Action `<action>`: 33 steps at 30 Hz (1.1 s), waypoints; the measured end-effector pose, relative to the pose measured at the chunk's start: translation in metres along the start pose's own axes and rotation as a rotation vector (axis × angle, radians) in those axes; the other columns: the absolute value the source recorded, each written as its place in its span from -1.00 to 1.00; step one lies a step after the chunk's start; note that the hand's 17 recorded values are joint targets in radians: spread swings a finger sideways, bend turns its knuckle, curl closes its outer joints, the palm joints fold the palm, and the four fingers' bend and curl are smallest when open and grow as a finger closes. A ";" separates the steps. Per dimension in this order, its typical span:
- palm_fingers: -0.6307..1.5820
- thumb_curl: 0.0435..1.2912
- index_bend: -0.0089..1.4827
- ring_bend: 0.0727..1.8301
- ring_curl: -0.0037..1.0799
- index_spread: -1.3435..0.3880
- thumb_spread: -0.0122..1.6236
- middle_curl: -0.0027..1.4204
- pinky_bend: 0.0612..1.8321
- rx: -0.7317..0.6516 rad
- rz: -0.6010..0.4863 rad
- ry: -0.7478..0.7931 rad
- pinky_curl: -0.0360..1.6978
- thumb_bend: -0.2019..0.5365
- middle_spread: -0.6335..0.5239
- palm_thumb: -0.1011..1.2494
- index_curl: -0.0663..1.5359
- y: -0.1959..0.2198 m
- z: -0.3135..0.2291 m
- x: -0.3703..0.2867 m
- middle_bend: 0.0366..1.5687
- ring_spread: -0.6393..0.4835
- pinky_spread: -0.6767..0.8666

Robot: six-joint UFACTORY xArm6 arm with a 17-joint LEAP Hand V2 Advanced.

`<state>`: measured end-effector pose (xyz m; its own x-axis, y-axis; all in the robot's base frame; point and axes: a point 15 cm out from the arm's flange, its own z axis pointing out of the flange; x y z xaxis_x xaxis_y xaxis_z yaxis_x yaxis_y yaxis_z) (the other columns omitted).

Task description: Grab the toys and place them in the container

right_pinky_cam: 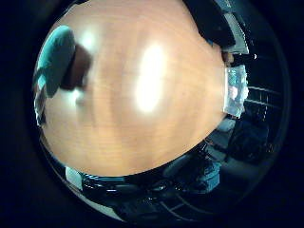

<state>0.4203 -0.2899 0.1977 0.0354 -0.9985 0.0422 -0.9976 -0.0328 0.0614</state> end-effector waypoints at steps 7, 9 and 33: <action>-0.06 -0.62 -0.80 -0.42 -0.34 0.27 0.18 -0.44 -0.71 -0.012 0.008 0.000 -0.60 -0.52 -0.09 -0.43 -0.63 0.002 0.018 0.010 -0.50 -0.10 0.25; -0.04 -0.62 -0.79 -0.36 -0.31 0.27 0.19 -0.42 -0.70 0.013 0.012 0.016 -0.60 -0.51 -0.13 -0.39 -0.63 -0.003 0.017 0.015 -0.46 -0.17 0.19; 0.54 -0.67 -0.45 0.12 0.12 -0.01 0.33 0.08 -0.05 0.108 -0.012 0.035 -0.38 -0.50 -0.52 -0.05 -0.17 -0.012 0.034 0.009 0.00 -0.43 -0.71</action>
<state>0.4305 -0.3004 0.1636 0.0481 -0.9959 0.0768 -0.9976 -0.0517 -0.0459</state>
